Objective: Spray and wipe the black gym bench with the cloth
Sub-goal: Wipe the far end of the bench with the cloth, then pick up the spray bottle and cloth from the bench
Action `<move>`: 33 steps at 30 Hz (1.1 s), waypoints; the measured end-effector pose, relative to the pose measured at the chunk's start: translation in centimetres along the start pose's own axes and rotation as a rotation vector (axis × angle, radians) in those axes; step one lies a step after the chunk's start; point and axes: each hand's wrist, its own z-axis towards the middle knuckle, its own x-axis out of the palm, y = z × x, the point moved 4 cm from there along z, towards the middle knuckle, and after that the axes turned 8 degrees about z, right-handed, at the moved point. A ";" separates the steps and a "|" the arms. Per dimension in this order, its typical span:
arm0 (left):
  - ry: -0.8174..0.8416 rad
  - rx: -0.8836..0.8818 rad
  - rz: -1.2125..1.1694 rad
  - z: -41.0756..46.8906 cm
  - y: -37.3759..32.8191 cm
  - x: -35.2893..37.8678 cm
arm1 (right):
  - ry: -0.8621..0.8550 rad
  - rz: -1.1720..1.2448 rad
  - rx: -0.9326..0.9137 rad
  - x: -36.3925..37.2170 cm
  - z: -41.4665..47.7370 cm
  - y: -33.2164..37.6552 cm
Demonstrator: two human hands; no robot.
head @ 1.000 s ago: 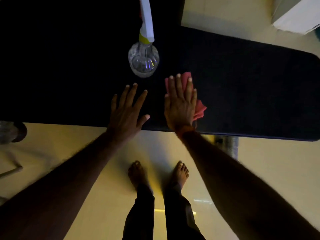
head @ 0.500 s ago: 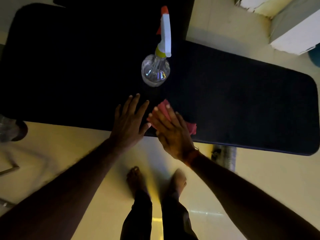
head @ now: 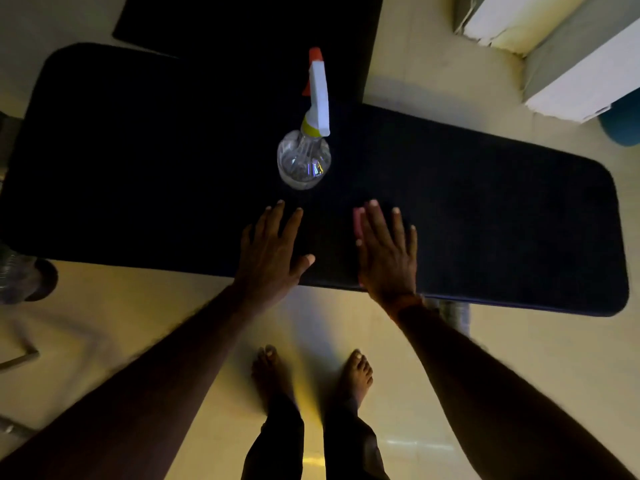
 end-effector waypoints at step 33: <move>-0.585 -0.273 -0.637 1.0 -5.1 -16.4 | -0.071 0.361 -0.156 -17.7 6.1 5.6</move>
